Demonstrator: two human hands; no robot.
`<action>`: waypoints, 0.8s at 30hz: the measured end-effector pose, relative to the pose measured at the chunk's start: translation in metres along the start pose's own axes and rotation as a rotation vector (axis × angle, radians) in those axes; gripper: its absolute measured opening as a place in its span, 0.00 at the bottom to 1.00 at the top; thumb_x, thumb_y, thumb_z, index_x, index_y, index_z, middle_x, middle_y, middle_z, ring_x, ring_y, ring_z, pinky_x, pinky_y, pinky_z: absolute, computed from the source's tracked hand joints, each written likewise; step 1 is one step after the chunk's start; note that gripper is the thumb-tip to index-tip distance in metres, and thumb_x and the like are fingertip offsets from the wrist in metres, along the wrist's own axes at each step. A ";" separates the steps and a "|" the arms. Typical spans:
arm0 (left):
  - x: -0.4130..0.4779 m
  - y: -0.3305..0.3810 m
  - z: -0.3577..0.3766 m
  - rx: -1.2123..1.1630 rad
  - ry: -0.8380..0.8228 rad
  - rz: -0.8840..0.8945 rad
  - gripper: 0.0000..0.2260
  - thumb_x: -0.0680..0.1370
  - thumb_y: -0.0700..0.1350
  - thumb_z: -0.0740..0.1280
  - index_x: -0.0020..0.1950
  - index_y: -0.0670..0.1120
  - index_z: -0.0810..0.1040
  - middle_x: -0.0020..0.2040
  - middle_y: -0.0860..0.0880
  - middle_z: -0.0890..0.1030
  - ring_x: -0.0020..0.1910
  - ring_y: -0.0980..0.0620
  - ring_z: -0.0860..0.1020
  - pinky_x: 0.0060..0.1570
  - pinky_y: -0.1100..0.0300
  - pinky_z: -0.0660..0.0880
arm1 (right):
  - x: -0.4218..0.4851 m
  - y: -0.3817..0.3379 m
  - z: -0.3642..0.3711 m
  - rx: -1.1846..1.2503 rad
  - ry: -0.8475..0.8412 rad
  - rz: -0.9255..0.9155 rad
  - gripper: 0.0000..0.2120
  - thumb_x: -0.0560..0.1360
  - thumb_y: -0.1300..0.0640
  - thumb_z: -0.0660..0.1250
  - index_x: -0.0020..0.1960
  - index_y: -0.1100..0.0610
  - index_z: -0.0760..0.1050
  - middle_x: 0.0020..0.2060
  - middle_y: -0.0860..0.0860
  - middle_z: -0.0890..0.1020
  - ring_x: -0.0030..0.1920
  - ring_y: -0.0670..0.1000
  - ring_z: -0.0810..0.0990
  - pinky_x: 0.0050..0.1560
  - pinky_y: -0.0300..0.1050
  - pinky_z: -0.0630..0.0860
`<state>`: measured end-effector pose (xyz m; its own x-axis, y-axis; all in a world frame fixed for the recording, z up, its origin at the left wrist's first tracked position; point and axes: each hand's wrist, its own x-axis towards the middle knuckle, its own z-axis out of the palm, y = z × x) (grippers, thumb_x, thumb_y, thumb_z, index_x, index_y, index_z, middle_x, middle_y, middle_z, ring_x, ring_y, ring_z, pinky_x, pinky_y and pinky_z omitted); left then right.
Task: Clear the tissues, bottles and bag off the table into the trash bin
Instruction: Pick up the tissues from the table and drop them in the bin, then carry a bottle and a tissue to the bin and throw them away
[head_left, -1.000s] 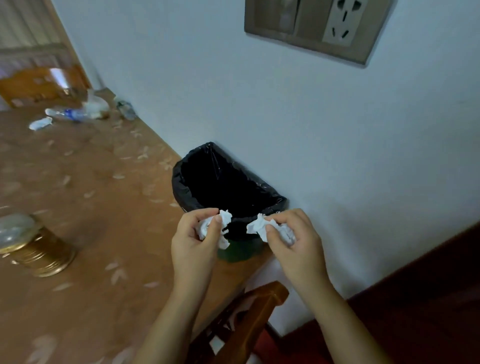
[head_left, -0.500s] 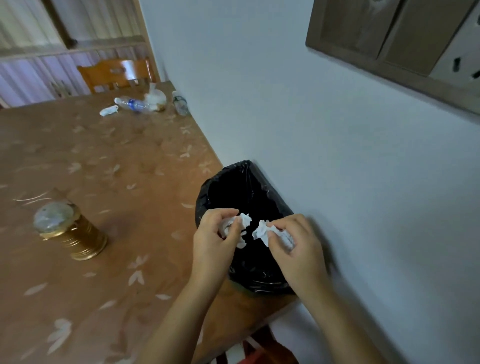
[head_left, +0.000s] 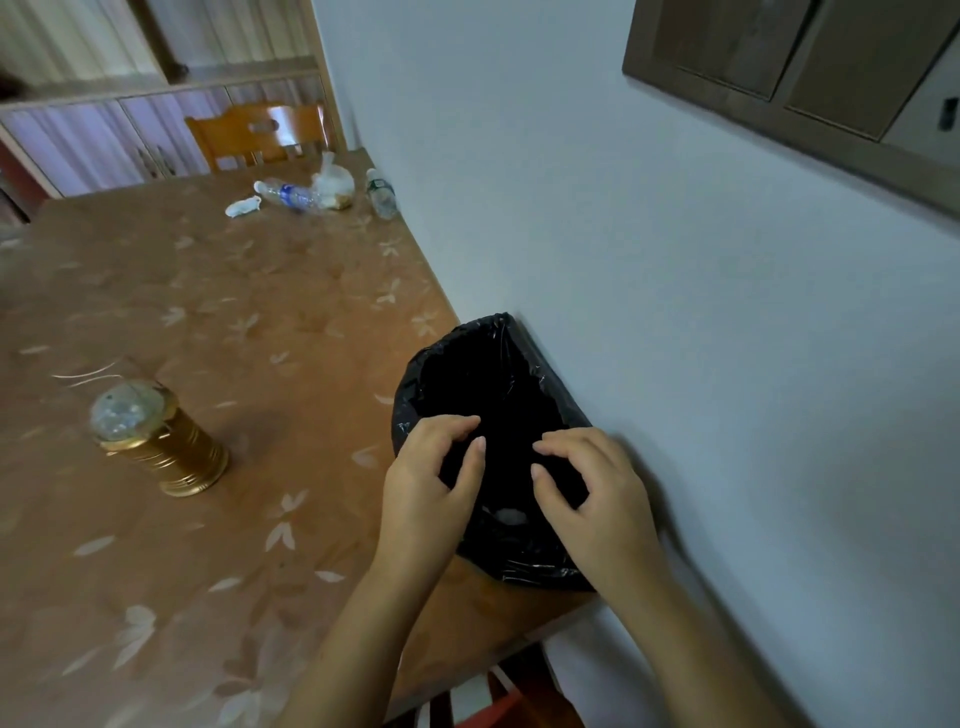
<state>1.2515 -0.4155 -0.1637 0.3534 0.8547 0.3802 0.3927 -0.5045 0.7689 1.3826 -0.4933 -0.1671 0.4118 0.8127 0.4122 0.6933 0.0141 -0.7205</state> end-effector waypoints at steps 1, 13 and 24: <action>-0.002 0.000 -0.002 0.026 0.007 0.017 0.11 0.76 0.46 0.63 0.55 0.45 0.79 0.50 0.54 0.78 0.51 0.63 0.74 0.50 0.74 0.68 | 0.000 -0.001 0.001 -0.002 -0.004 -0.008 0.14 0.72 0.51 0.60 0.50 0.57 0.79 0.48 0.49 0.79 0.52 0.44 0.75 0.54 0.27 0.65; -0.052 -0.009 -0.041 0.473 0.127 0.122 0.14 0.76 0.44 0.59 0.56 0.39 0.79 0.53 0.42 0.81 0.55 0.44 0.77 0.56 0.53 0.71 | -0.022 -0.025 0.028 -0.254 -0.159 -0.231 0.18 0.73 0.51 0.59 0.57 0.58 0.77 0.54 0.54 0.79 0.58 0.54 0.73 0.62 0.59 0.68; -0.142 -0.016 -0.121 0.613 0.201 -0.063 0.16 0.75 0.45 0.58 0.57 0.41 0.79 0.55 0.43 0.81 0.59 0.44 0.76 0.58 0.50 0.70 | -0.073 -0.101 0.069 -0.254 -0.358 -0.407 0.20 0.74 0.48 0.55 0.58 0.57 0.77 0.56 0.54 0.78 0.60 0.56 0.73 0.63 0.61 0.65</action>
<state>1.0923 -0.5135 -0.1678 0.1711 0.8612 0.4786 0.8419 -0.3801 0.3830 1.2421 -0.5140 -0.1626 -0.1108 0.9177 0.3815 0.8914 0.2615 -0.3701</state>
